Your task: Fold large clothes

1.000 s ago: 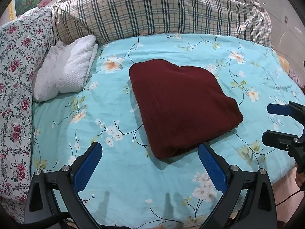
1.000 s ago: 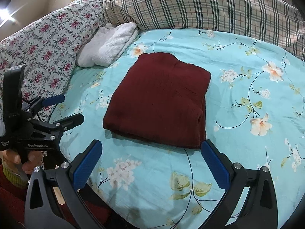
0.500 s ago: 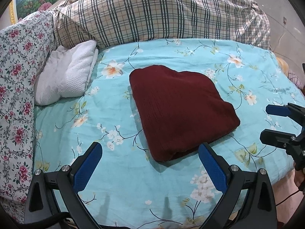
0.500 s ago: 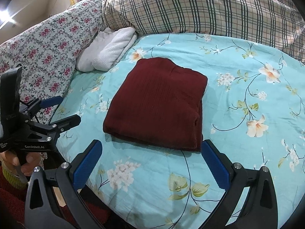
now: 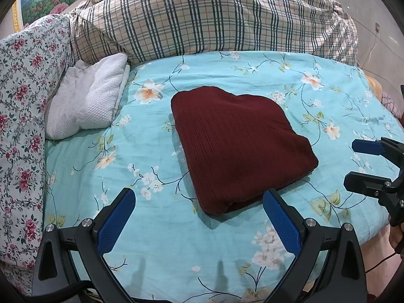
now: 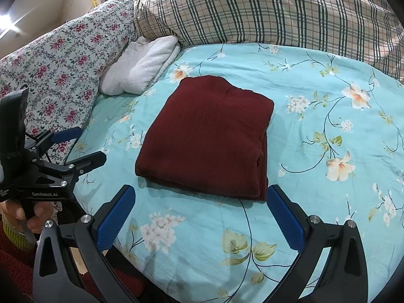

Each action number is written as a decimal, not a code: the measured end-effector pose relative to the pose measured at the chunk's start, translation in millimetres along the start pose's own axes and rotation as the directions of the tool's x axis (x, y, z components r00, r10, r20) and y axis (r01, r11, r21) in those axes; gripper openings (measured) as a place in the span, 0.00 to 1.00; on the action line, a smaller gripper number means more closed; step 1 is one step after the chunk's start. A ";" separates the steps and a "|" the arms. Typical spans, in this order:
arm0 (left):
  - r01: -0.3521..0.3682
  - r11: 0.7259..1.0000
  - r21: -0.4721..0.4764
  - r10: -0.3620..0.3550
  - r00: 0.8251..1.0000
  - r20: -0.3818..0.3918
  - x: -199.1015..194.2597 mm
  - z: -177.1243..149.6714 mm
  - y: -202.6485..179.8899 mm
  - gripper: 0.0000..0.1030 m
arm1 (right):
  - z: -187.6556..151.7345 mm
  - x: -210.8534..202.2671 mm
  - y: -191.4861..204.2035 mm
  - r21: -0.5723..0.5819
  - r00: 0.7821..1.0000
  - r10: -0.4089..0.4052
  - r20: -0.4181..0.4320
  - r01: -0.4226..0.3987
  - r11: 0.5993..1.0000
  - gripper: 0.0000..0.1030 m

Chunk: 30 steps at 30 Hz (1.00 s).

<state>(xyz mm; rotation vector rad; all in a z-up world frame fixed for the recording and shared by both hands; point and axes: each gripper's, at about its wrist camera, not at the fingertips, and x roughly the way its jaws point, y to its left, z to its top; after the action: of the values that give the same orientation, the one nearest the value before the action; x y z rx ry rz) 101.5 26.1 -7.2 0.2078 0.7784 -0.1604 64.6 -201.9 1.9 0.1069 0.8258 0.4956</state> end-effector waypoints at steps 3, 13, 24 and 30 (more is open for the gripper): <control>0.001 1.000 0.000 -0.001 1.000 -0.001 1.4 1.5 1.0 0.98 | -0.1 0.5 0.7 0.000 1.000 -0.001 0.003 0.001 1.000 1.00; -0.001 1.000 0.001 0.001 1.000 -0.001 2.2 1.9 1.3 0.98 | 0.3 2.2 -0.2 0.003 1.000 0.003 0.002 -0.003 1.000 1.00; 0.002 1.000 0.003 -0.002 1.000 -0.005 5.7 2.8 1.3 0.98 | 0.5 2.8 0.3 0.004 1.000 0.003 0.002 -0.003 1.000 1.00; 0.002 1.000 0.002 -0.002 1.000 -0.005 5.7 3.0 1.3 0.98 | 1.1 2.6 -0.3 0.004 1.000 0.004 0.002 -0.004 1.000 1.00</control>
<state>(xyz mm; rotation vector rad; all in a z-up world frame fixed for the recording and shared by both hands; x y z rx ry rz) 107.8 26.2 -9.0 0.2094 0.7837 -0.1621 67.1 -200.9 0.8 0.1120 0.8251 0.4974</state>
